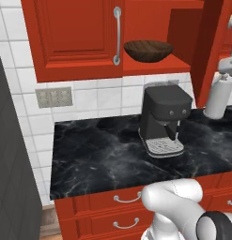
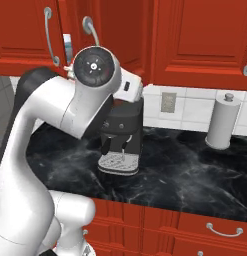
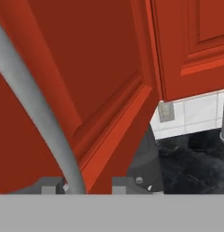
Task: Move the bowls from the cabinet to the plates on the dining table.
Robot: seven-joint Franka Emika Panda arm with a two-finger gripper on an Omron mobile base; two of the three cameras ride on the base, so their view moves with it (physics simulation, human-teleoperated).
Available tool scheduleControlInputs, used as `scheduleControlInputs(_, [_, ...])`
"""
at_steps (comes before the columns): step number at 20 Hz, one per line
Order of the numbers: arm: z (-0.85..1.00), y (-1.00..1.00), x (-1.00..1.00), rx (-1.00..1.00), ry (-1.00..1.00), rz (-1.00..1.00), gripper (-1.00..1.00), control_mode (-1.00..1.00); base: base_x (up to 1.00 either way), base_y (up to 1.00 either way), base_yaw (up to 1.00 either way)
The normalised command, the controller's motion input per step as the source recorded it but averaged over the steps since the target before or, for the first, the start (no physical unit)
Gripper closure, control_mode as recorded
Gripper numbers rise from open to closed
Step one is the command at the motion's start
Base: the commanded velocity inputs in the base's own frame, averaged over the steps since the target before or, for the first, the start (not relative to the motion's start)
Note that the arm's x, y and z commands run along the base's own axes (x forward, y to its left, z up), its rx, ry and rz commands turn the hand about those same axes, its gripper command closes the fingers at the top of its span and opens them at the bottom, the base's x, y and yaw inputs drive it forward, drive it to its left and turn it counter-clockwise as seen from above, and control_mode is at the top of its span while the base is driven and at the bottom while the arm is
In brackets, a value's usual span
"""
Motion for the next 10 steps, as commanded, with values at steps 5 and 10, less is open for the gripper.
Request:
scheduleControlInputs(5, [-0.25, -0.59, 0.13, 0.07, 0.00, 0.09, 1.00, -1.00, 0.00, 0.00, 0.00])
scheduleControlInputs(10, [-0.32, -0.51, 0.27, 0.05, 0.00, 0.12, 1.00, -1.00, 0.00, 0.00, 0.00])
